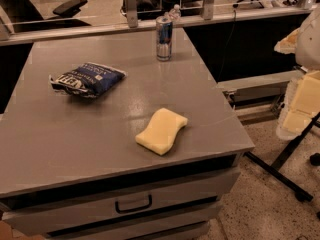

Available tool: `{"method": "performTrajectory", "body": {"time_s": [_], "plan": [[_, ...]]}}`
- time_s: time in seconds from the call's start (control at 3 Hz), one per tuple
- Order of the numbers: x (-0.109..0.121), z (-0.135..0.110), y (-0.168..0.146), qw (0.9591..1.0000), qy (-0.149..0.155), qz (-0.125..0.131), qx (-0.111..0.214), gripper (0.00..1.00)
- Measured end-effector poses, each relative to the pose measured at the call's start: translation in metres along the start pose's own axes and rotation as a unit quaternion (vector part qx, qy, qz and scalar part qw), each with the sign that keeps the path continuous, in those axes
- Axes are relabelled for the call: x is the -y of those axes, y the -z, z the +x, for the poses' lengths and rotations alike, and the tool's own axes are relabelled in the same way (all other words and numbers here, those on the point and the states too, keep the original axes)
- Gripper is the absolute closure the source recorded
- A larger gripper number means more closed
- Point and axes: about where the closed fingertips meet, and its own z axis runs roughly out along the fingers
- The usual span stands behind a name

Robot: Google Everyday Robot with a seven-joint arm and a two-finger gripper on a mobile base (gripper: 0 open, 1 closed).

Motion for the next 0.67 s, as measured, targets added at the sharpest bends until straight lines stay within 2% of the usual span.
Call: {"method": "performTrajectory", "body": {"time_s": [0.33, 0.67], "plan": [[0.000, 0.000, 0.000, 1.0000, 0.000, 0.000, 0.000, 0.00], [-0.004, -0.013, 0.002, 0.9989, 0.010, -0.001, 0.045, 0.00]]}}
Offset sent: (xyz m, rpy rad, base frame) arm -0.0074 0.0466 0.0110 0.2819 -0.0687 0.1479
